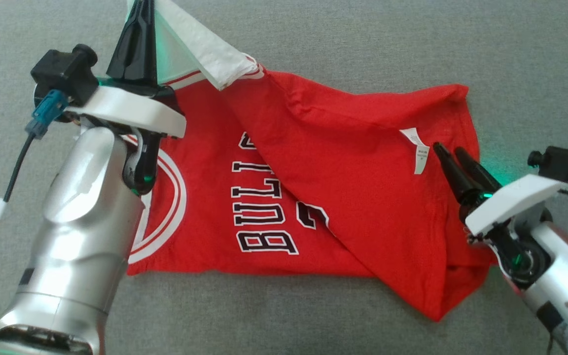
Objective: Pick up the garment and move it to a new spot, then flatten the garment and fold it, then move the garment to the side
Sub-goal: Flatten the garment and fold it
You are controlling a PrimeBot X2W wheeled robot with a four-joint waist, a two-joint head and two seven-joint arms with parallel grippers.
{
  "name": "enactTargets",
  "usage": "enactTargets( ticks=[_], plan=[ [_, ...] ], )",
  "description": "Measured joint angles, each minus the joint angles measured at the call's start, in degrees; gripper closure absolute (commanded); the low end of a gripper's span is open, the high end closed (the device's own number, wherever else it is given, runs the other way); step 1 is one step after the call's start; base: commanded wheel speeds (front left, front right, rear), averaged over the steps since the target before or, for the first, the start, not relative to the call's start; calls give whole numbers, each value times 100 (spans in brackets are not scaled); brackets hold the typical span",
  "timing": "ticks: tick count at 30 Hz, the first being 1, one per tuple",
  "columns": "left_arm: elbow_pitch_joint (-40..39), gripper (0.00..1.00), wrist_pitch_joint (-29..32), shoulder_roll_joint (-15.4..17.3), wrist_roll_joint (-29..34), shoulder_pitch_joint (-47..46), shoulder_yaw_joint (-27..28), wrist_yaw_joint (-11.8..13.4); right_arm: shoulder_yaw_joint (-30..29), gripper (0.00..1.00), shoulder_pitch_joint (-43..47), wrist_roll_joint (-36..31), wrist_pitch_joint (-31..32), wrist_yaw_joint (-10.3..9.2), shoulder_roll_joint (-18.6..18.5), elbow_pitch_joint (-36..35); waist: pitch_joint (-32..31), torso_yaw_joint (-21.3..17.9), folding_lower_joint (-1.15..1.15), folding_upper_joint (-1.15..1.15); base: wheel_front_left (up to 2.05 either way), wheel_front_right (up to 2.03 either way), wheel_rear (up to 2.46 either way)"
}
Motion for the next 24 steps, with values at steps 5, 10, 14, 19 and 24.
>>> enactTargets(
  ticks=[5, 10, 14, 19, 24],
  plan=[
    [54, 100, -31, -32, -41, -1, -52, -3, 90, 0, -314, 170, 200, 0, 29, 363, -4, 55, 0, 0, 0, 0, 0],
    [92, 100, -37, -69, -42, -2, -88, -42, 138, 0, -463, 264, 358, 0, 42, 517, -13, 83, 0, 0, 0, 0, 0],
    [99, 100, -49, -97, -42, -3, -90, -42, 177, 24, -505, 290, 365, 0, 33, 553, -8, 100, 0, 0, 0, 0, 0],
    [94, 100, -57, -107, -42, -4, -88, -42, 254, 63, -597, 330, 363, 0, -1, 569, 14, 112, 0, 0, 0, 0, 0],
    [87, 100, -57, -108, -42, -4, -87, -42, 319, 100, -648, 338, 330, 0, -10, 579, 26, 109, 0, 0, 0, 0, 0]
  ],
)
